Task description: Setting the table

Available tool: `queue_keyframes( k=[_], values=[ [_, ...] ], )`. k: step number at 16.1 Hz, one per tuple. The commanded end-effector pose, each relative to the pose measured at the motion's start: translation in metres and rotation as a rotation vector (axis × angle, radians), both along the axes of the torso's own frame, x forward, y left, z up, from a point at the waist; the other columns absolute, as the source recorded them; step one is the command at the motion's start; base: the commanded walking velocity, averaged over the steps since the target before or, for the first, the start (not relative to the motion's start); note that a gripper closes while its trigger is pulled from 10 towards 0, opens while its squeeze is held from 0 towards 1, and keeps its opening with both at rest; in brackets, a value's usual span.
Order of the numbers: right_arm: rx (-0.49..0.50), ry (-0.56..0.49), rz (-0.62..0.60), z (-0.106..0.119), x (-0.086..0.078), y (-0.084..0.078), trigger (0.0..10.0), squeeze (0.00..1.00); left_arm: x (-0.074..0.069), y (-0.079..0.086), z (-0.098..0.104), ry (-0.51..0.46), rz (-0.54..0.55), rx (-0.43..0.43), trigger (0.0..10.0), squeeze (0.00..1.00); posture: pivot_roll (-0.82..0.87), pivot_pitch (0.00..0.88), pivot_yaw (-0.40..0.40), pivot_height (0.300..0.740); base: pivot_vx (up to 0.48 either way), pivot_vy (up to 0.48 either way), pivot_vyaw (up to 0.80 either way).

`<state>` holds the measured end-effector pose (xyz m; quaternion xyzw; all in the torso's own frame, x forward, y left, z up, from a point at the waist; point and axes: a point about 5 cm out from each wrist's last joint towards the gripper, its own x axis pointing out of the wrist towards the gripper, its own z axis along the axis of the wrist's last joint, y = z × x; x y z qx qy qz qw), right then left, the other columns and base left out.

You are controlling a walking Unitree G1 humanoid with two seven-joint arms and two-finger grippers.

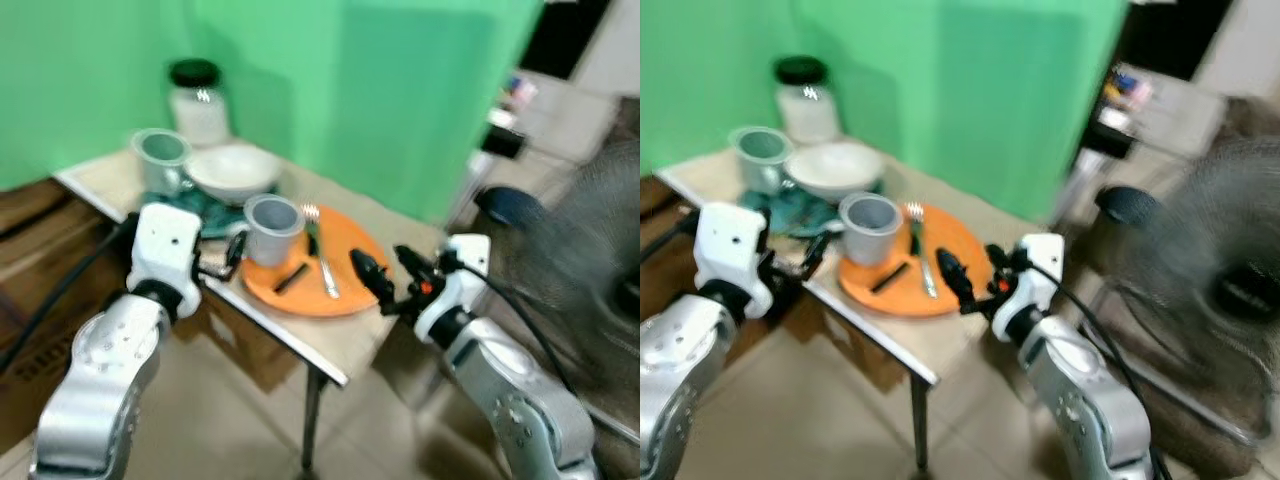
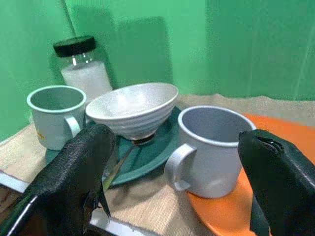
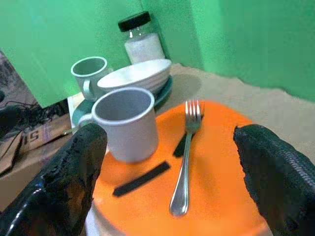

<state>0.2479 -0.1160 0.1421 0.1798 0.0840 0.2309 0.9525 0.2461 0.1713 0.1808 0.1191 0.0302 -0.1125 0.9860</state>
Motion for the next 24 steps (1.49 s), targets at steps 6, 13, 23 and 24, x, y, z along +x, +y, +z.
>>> queue_keyframes(
  k=[6, 13, 23, 24],
  values=[
    [-0.013, -0.025, -0.069, 0.004, 0.01, -0.012, 10.0, 0.0, -0.001, -0.004, 0.002, -0.008, -0.096, 0.045, 10.0, 0.0, 0.18, 0.0, -0.036, 0.74, 0.046, 0.0, 0.0],
    [-0.324, -0.295, 0.398, 0.025, 0.058, 0.038, 10.0, 1.0, -0.016, 0.014, -0.006, 0.135, -0.337, 0.116, 10.0, 0.0, 0.18, 0.0, -0.035, 0.74, 0.0, 0.0, 0.0],
    [-0.594, -0.33, 0.628, 0.01, 0.1, 0.097, 6.5, 0.0, -0.033, 0.033, 0.0, 0.204, -0.443, 0.174, 10.0, 0.0, 0.19, 0.0, -0.046, 0.74, 0.0, 0.0, 0.0],
    [-0.614, -0.316, 0.606, 0.009, 0.103, 0.097, 4.7, 0.0, -0.033, 0.032, -0.001, 0.207, -0.45, 0.172, 10.0, 0.0, 0.19, 0.0, -0.046, 0.74, 0.0, 0.0, 0.0]
  ],
)
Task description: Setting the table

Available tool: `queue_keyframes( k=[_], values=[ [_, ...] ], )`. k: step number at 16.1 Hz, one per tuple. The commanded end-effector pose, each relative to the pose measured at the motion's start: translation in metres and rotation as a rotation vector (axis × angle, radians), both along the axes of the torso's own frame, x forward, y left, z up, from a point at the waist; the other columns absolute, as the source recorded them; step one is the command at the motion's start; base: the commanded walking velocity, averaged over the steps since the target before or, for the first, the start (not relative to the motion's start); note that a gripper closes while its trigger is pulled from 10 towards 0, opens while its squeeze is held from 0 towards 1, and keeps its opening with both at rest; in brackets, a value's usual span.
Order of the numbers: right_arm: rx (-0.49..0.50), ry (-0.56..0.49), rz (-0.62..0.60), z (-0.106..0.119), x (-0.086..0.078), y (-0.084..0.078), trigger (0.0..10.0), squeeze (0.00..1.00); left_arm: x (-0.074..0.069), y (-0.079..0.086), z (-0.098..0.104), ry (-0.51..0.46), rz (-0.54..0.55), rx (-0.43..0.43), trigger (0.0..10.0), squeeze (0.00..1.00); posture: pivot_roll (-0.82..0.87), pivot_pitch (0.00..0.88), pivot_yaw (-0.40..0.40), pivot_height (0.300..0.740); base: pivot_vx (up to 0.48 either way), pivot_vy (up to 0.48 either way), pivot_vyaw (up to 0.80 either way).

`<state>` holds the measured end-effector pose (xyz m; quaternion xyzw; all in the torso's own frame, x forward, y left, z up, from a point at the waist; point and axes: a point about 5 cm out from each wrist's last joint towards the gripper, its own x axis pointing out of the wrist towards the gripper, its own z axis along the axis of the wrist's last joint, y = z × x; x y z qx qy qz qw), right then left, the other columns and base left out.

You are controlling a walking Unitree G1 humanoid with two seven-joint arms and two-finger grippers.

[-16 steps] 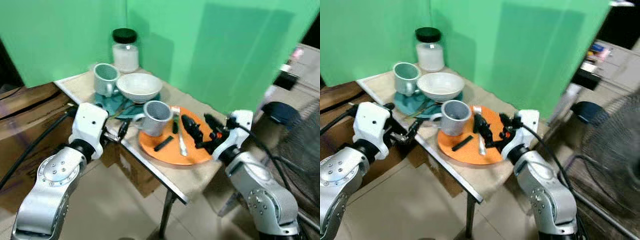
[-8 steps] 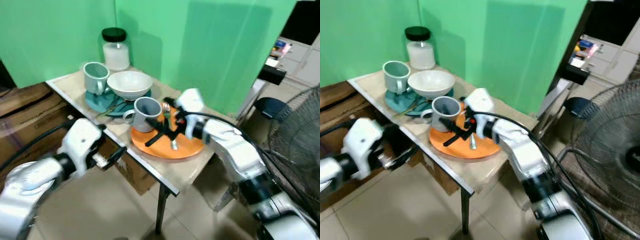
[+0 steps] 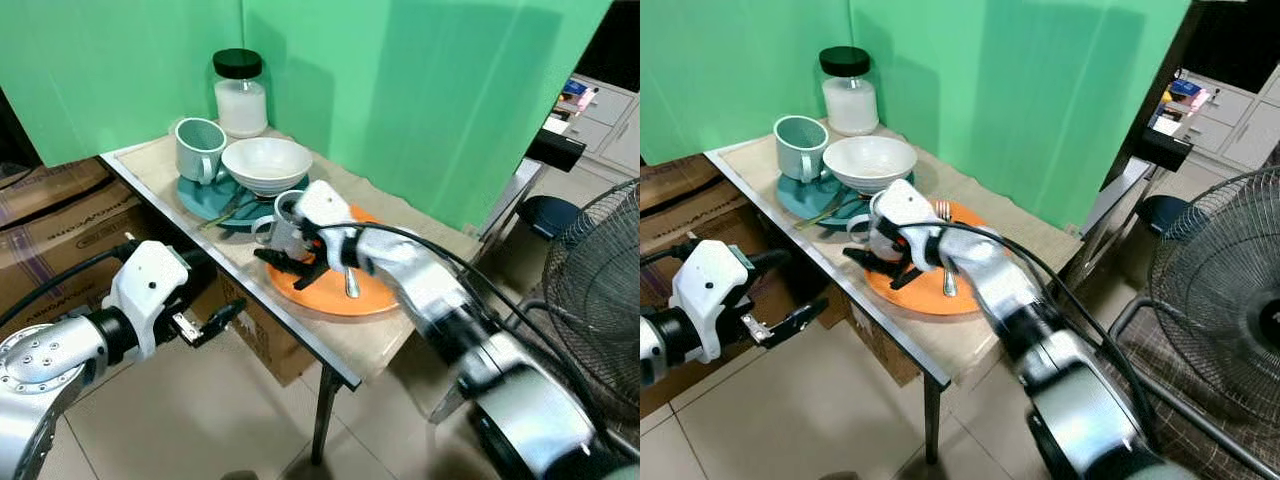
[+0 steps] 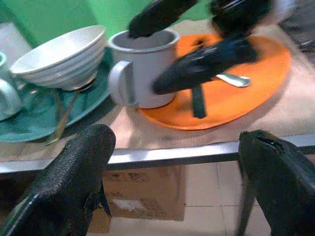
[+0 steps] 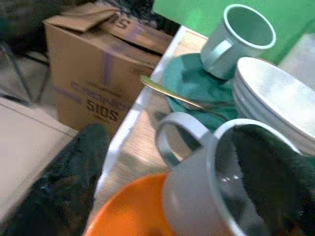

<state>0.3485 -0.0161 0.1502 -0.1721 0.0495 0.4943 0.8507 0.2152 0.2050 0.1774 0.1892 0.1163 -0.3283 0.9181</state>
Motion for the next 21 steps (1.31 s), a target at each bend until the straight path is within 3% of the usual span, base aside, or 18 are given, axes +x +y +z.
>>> queue_keyframes(
  k=[1, 3, 5, 14, 21],
  values=[
    [-0.024, 0.003, -0.048, 0.0, 0.0059, -0.0013, 2.7, 0.0, -0.0019, -0.0039, 0.0023, -0.002, -0.033, 0.002, 10.0, 0.0, 0.19, 0.0, -0.046, 0.74, 0.0, 0.0, 0.0],
    [-0.036, 0.014, -0.093, -0.001, 0.0114, 0.0, 0.6, 0.0, -0.0016, -0.0059, 0.0024, 0.001, -0.044, 0.0, 10.0, 0.0, 0.19, 0.0, -0.04, 0.74, 0.0, 0.0, 0.0],
    [-0.045, 0.023, -0.12, -0.0018, 0.014, -0.0004, 0.0, 0.0, -0.0021, -0.0066, 0.0025, 0.003, -0.05, -0.001, 10.0, 0.0, 0.19, 0.0, -0.039, 0.74, 0.0, 0.0, 0.0],
    [-0.087, 0.026, -0.022, -0.0015, 0.0151, -0.0017, 0.0, 0.0, -0.0003, -0.011, 0.0036, 0.004, -0.075, -0.013, 10.0, 0.0, 0.18, 0.0, -0.033, 0.74, 0.0, 0.0, 0.0],
    [-0.097, 0.033, -0.021, -0.0032, 0.0157, -0.0013, 0.0, 0.0, 0.0, -0.0111, 0.0038, 0.005, -0.077, -0.015, 10.0, 0.0, 0.18, 0.0, -0.035, 0.74, 0.0, 0.0, 0.0]
  ],
)
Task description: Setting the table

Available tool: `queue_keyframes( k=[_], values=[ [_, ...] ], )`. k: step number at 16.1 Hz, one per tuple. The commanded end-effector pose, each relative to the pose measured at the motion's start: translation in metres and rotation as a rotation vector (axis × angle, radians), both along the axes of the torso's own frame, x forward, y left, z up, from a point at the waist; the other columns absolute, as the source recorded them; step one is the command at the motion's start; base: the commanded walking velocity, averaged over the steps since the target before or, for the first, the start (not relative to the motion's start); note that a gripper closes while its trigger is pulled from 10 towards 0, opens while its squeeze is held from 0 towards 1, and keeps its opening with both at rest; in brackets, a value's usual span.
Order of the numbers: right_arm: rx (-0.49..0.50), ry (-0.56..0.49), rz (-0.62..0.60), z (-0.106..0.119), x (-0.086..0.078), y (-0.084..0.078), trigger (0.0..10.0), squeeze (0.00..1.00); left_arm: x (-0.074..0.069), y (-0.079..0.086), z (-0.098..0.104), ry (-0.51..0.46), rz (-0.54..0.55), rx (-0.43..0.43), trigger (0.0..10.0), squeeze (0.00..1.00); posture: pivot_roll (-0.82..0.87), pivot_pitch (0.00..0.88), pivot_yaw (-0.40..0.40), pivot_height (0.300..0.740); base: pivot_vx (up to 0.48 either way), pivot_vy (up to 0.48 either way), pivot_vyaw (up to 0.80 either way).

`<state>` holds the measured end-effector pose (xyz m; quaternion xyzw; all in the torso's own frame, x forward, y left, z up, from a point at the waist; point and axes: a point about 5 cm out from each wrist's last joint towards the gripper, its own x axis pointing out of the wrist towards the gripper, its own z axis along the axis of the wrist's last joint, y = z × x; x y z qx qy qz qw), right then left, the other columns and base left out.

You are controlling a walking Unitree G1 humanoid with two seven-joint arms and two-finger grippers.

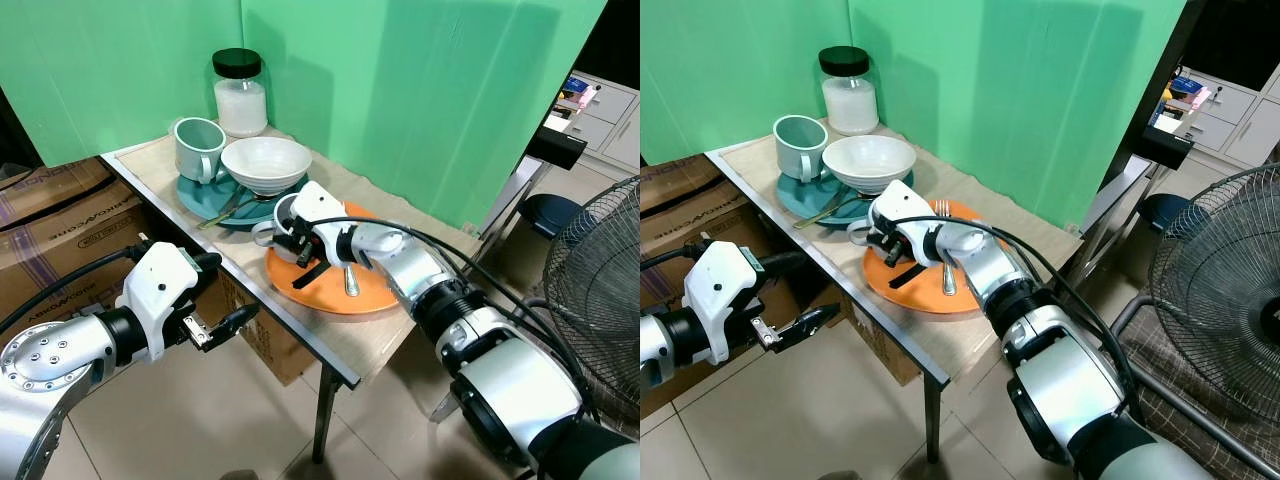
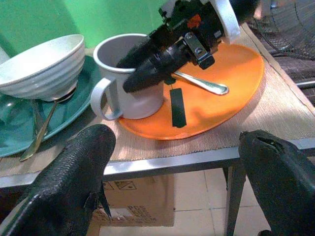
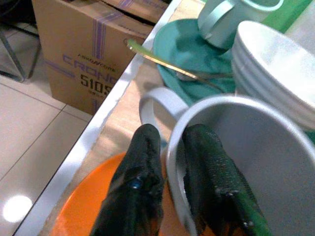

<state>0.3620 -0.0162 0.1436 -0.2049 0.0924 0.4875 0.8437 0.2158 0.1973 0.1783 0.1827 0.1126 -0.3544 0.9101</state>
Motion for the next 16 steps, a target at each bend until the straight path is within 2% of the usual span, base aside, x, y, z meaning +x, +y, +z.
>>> queue_keyframes(
  k=[1, 9, 11, 13, 14, 15, 16],
  values=[
    [0.009, -0.006, -0.007, 0.004, 0.003, -0.001, 0.0, 0.0, 0.0, -0.004, 0.003, -0.004, -0.026, 0.001, 10.0, 0.0, 0.18, 0.0, -0.034, 0.74, 0.0, 0.0, 0.0],
    [0.058, -0.02, -0.039, 0.014, 0.009, -0.006, 0.0, 0.0, 0.0, -0.005, 0.003, -0.005, -0.036, -0.007, 10.0, 0.0, 0.18, 0.0, -0.034, 0.74, 0.0, 0.0, 0.0],
    [0.09, -0.045, -0.073, 0.024, 0.014, -0.012, 0.0, 0.0, 0.002, -0.006, 0.004, -0.009, -0.041, -0.011, 10.0, 0.0, 0.18, 0.0, -0.033, 0.74, 0.0, 0.0, 0.0],
    [0.135, -0.083, -0.121, 0.039, 0.022, -0.026, 0.0, 0.0, 0.003, -0.009, 0.005, -0.018, -0.051, -0.023, 10.0, 0.0, 0.17, 0.0, -0.031, 0.74, 0.0, 0.0, 0.0],
    [0.166, -0.11, -0.161, 0.048, 0.026, -0.039, 0.0, 0.0, 0.005, -0.012, 0.005, -0.027, -0.056, -0.031, 10.0, 0.0, 0.17, 0.0, -0.036, 0.74, 0.0, 0.0, 0.0],
    [0.213, -0.158, -0.228, 0.061, 0.029, -0.063, 0.0, 0.0, 0.007, -0.018, 0.006, -0.042, -0.063, -0.057, 10.0, 0.0, 0.17, 0.0, -0.039, 0.74, 0.0, 0.0, 0.0],
    [0.24, -0.176, -0.256, 0.066, 0.028, -0.075, 0.0, 0.0, 0.008, -0.021, 0.006, -0.049, -0.063, -0.068, 10.0, 0.0, 0.16, 0.0, -0.044, 0.74, 0.0, 0.0, 0.0]
  ],
)
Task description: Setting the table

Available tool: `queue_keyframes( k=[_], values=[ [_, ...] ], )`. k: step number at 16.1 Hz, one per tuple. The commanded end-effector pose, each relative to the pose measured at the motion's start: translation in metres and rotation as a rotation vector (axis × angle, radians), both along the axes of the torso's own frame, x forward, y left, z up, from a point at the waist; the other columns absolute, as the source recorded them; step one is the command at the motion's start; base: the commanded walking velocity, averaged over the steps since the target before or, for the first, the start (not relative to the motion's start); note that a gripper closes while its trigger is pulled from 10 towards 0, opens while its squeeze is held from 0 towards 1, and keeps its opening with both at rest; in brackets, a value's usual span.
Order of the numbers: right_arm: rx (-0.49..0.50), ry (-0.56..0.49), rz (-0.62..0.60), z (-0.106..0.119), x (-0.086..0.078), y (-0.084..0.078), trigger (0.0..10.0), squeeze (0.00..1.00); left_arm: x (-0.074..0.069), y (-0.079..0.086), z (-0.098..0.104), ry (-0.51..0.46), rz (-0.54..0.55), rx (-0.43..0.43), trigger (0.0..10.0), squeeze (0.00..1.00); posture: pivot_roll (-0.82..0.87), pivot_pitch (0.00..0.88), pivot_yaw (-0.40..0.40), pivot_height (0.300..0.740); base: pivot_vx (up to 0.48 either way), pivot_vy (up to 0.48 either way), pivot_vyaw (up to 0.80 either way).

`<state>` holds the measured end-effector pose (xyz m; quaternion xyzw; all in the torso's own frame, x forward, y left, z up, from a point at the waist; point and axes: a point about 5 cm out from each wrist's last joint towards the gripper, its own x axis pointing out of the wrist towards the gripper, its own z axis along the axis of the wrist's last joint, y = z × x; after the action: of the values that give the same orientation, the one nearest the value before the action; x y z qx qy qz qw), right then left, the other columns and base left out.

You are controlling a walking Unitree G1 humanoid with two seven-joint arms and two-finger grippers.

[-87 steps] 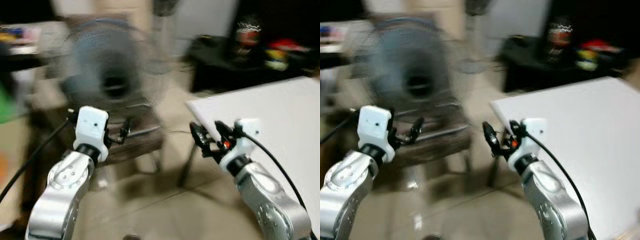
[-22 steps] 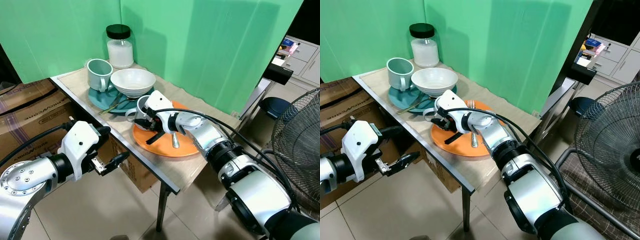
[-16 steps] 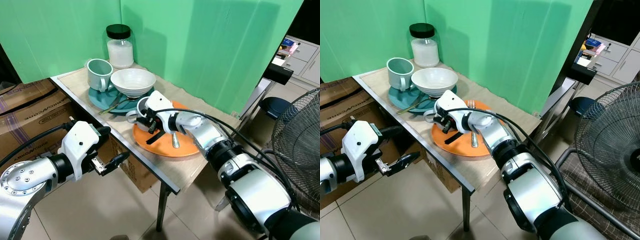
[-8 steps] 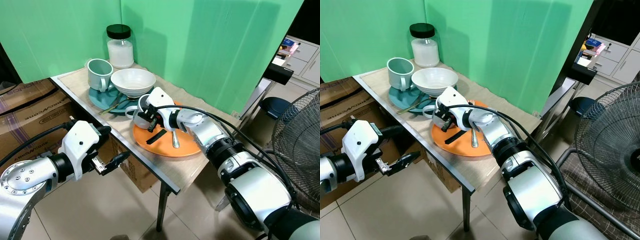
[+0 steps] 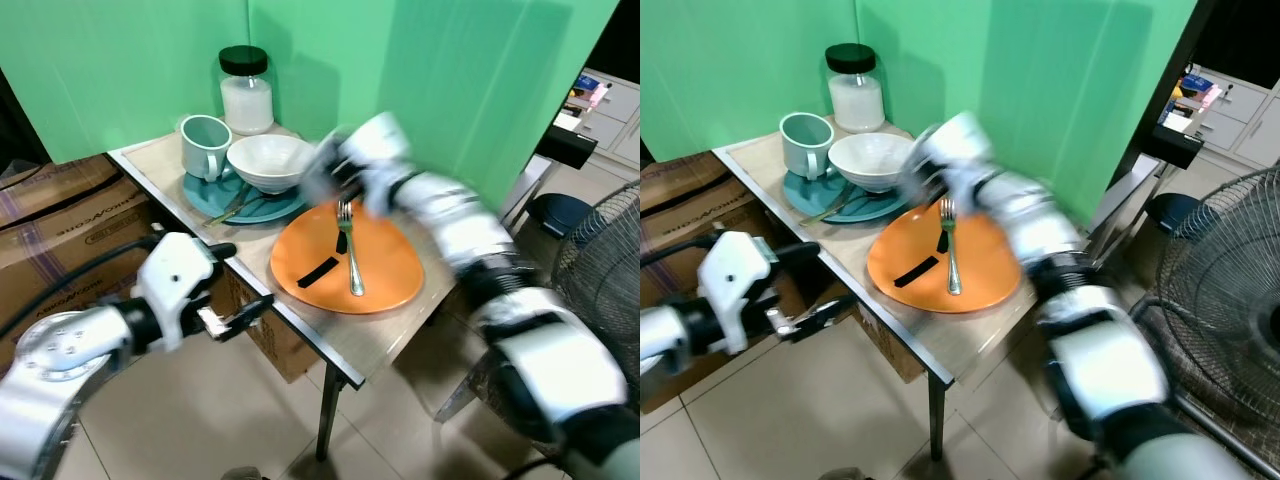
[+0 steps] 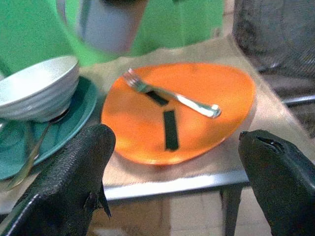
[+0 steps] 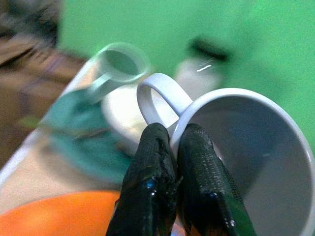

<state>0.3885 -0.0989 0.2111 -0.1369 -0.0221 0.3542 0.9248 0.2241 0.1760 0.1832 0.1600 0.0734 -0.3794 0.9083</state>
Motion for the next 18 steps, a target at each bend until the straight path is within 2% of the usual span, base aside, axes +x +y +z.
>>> queue_keyframes(
  k=[1, 2, 3, 5, 6, 7, 9, 11, 13, 14, 16, 17, 18],
  values=[
    [0.085, -0.036, -0.09, 0.011, -0.007, -0.027, 0.9, 0.0, 0.002, -0.007, 0.001, -0.019, 0.0, -0.024, 10.0, 0.0, 0.15, 0.0, -0.047, 0.74, 0.0, 0.0, 0.0],
    [0.111, -0.072, -0.151, 0.017, -0.016, -0.044, 10.0, 0.0, 0.004, -0.011, 0.001, -0.034, 0.015, -0.04, 10.0, 0.0, 0.15, 0.0, -0.051, 0.74, 0.0, 0.0, 0.0],
    [0.14, -0.085, -0.206, 0.021, -0.026, -0.057, 10.0, 0.0, 0.005, -0.014, 0.001, -0.049, 0.03, -0.05, 10.0, 0.0, 0.14, 0.0, -0.054, 0.74, 0.0, 0.0, 0.0],
    [0.13, -0.118, -0.355, 0.018, -0.061, -0.09, 10.0, 0.0, 0.014, -0.02, 0.001, -0.111, 0.131, -0.061, 10.0, 0.0, 0.13, 0.0, -0.056, 0.74, 0.0, 0.0, 0.0],
    [0.134, -0.126, -0.413, 0.016, -0.076, -0.099, 10.0, 0.0, 0.017, -0.022, 0.002, -0.134, 0.166, -0.077, 10.0, 0.0, 0.12, 0.0, -0.055, 0.74, 0.0, 0.0, 0.0],
    [0.136, -0.131, -0.436, 0.015, -0.084, -0.1, 10.0, 0.0, 0.018, -0.023, 0.002, -0.142, 0.18, -0.085, 10.0, 0.0, 0.11, 0.0, -0.054, 0.74, 0.0, 0.0, -0.43],
    [0.138, -0.147, -0.547, 0.009, -0.115, -0.098, 10.0, 0.0, 0.022, -0.03, 0.001, -0.164, 0.261, -0.1, 10.0, 0.0, 0.1, 0.0, -0.052, 0.74, 0.0, 0.0, -0.78],
    [0.15, -0.137, -0.578, 0.004, -0.126, -0.087, 10.0, 0.0, 0.024, -0.031, -0.001, -0.175, 0.317, -0.096, 10.0, 0.0, 0.1, 0.0, -0.053, 0.74, 0.0, 0.0, -0.78],
    [0.158, -0.102, -0.601, -0.003, -0.132, -0.078, 10.0, 0.0, 0.024, -0.032, -0.006, -0.199, 0.358, -0.066, 10.0, 0.0, 0.11, 0.0, -0.059, 0.74, 0.0, 0.0, -0.78],
    [0.154, -0.064, -0.64, -0.01, -0.133, -0.076, 10.0, 0.0, 0.022, -0.033, -0.007, -0.197, 0.367, -0.067, 10.0, 0.0, 0.12, 0.0, -0.068, 0.74, 0.0, 0.0, -0.78],
    [0.142, -0.033, -0.645, -0.014, -0.135, -0.073, 10.0, 0.0, 0.021, -0.03, -0.008, -0.191, 0.375, -0.057, 10.0, 0.0, 0.13, 0.0, -0.076, 0.74, 0.0, 0.0, -0.78],
    [0.074, -0.034, -0.634, -0.016, -0.137, -0.071, 10.0, 0.0, 0.02, -0.026, -0.009, -0.178, 0.409, -0.042, 10.0, 0.0, 0.14, 0.0, -0.091, 0.74, 0.0, 0.0, -0.78],
    [0.067, -0.023, -0.636, -0.018, -0.137, -0.071, 10.0, 0.0, 0.019, -0.025, -0.009, -0.18, 0.412, -0.038, 10.0, 0.0, 0.14, 0.0, -0.093, 0.74, 0.0, 0.0, -0.78]
  ],
)
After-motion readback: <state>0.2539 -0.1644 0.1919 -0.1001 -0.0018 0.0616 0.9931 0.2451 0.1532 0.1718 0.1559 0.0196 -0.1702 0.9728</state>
